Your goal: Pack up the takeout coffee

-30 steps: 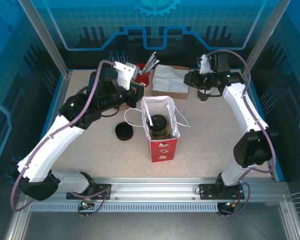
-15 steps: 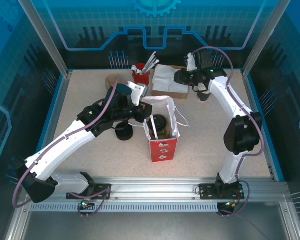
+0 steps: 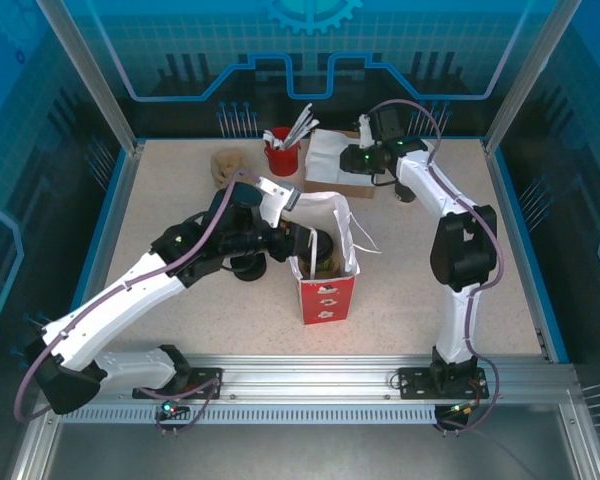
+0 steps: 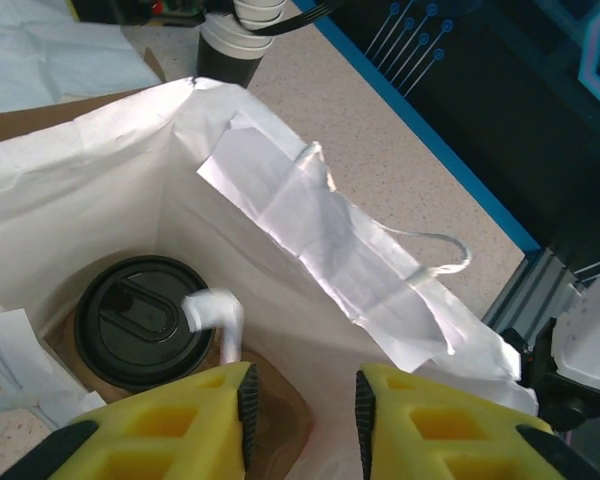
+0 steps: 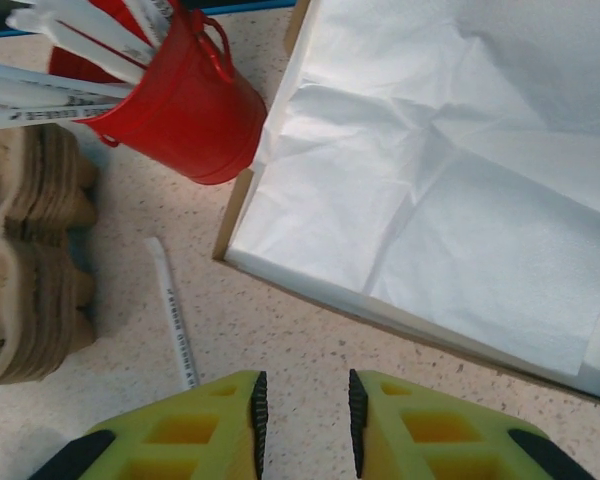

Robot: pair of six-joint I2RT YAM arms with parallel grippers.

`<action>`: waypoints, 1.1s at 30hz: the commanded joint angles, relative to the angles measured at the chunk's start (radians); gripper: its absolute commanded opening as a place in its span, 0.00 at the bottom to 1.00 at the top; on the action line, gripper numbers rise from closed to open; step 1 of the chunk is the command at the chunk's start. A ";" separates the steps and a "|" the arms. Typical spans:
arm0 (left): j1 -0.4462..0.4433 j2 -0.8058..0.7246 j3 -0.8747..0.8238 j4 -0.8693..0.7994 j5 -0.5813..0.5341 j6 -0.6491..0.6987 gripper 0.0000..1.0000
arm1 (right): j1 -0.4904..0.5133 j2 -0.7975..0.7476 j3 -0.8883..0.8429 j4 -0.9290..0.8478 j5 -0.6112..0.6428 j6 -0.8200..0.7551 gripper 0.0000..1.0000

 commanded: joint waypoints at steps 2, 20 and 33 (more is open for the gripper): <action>-0.007 -0.052 -0.007 0.004 0.008 0.038 0.37 | 0.015 0.043 0.059 0.021 0.046 -0.030 0.32; -0.007 -0.126 0.000 -0.052 -0.149 0.071 0.64 | 0.056 0.237 0.276 -0.044 0.180 -0.067 0.39; -0.006 -0.126 0.001 -0.073 -0.194 0.069 0.69 | 0.058 0.461 0.549 -0.154 0.275 -0.076 0.50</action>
